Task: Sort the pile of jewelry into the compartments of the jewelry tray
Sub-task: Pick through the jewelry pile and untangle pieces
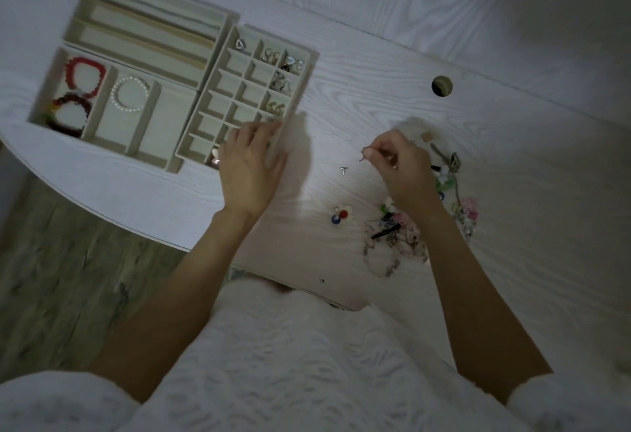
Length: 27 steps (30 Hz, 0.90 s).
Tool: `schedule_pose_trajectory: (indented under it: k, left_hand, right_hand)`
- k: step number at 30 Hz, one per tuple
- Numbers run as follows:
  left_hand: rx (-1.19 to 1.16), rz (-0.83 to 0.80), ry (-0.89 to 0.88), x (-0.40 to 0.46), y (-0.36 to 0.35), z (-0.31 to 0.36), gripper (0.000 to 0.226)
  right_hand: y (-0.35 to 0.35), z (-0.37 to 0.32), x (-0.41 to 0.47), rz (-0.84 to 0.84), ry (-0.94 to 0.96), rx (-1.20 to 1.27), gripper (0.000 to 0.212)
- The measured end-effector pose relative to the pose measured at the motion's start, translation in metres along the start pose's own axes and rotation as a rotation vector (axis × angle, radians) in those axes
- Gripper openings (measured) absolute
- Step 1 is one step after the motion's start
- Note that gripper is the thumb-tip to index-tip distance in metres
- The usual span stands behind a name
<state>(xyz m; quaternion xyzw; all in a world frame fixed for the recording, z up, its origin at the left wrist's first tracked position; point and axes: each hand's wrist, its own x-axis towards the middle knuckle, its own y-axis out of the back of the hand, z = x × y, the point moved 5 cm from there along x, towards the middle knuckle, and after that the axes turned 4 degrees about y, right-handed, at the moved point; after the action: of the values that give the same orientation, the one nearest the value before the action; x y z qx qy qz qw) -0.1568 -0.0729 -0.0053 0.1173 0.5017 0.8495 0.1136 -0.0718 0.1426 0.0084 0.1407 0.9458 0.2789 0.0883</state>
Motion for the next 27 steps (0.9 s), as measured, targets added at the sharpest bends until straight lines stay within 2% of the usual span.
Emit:
schedule_pose_trajectory:
  k: [2, 4, 7, 10, 12, 17, 20, 25, 27]
  left_hand:
    - [-0.193, -0.099, -0.066, 0.0, -0.008, 0.023, 0.038]
    - [-0.385, -0.301, -0.062, 0.0, -0.026, 0.049, 0.043]
    - [-0.505, -0.58, -0.061, -0.002, -0.051, 0.084, 0.05]
    - [-0.598, -0.745, -0.04, -0.003, -0.064, 0.101, 0.032]
    - [-0.598, -0.772, -0.012, -0.004, -0.067, 0.103, 0.015]
    - [-0.707, -0.792, 0.109, -0.01, -0.056, 0.088, 0.01]
    - [-0.762, -0.788, 0.157, -0.013, -0.046, 0.076, 0.008]
    - [-0.8, -0.66, 0.285, -0.009, -0.031, 0.053, 0.015]
    - [-0.789, -0.614, 0.32, -0.005, -0.025, 0.048, 0.011]
  right_hand:
    - [0.014, -0.011, -0.005, 0.043, -0.022, 0.118, 0.004]
    - [0.025, -0.017, -0.009, 0.074, -0.033, 0.203, 0.004]
    - [0.038, -0.024, -0.012, 0.116, -0.003, 0.255, 0.003]
    - [0.048, -0.028, -0.014, 0.128, 0.02, 0.305, 0.009]
    - [0.055, -0.025, -0.017, 0.169, 0.003, 0.325, 0.012]
    - [0.064, 0.001, -0.023, 0.278, -0.154, 0.488, 0.007]
    - [0.06, 0.018, -0.028, 0.268, -0.258, 0.542, 0.006]
    - [0.052, 0.041, -0.032, 0.19, -0.279, 0.368, 0.019]
    - [0.048, 0.042, -0.03, 0.164, -0.217, 0.215, 0.019]
